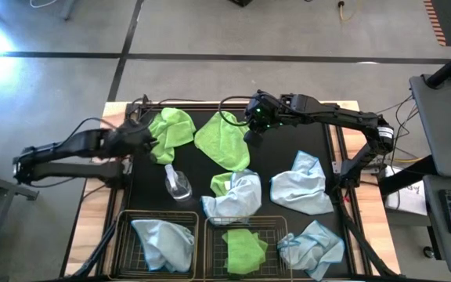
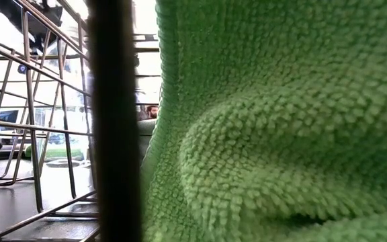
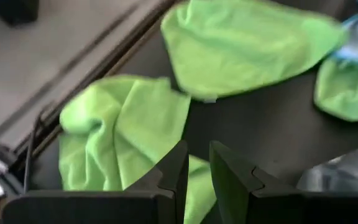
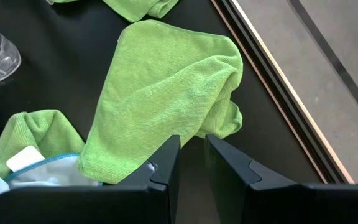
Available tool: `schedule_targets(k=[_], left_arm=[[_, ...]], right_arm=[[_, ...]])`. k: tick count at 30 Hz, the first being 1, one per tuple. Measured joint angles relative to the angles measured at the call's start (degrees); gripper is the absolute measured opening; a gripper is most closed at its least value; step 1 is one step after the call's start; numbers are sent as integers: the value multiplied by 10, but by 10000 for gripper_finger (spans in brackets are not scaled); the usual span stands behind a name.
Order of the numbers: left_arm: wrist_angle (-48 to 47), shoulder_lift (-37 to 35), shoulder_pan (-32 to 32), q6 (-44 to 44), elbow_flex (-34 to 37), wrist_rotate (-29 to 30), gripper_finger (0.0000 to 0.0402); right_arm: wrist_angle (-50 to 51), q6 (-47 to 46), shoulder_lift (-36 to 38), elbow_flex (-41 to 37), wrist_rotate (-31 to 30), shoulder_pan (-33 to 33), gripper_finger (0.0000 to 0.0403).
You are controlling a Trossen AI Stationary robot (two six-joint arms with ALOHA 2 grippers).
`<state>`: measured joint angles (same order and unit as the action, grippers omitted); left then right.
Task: Sort microfiber towel by color & place in baskets
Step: Put the green microfiber cloth into the right wire basket
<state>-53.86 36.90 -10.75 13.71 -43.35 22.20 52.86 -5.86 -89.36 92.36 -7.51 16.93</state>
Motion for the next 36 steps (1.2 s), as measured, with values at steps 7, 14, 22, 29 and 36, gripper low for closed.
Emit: schedule_targets(k=[7,14,22,29,36], left_arm=[[19,80,-151,-67,0,-113,52],[24,126,-262,-100,0,-203,52],[29,190,-280,-123,0,-249,52],[44,255,-280,-138,7,-249,53],[44,324,-288,-162,7,-291,82]], right_arm=[[3,11,0,0,0,0,68],[12,28,0,-6,0,0,68],[14,36,0,-7,0,0,68],[14,44,0,-7,0,0,68],[15,46,0,-7,0,0,68]])
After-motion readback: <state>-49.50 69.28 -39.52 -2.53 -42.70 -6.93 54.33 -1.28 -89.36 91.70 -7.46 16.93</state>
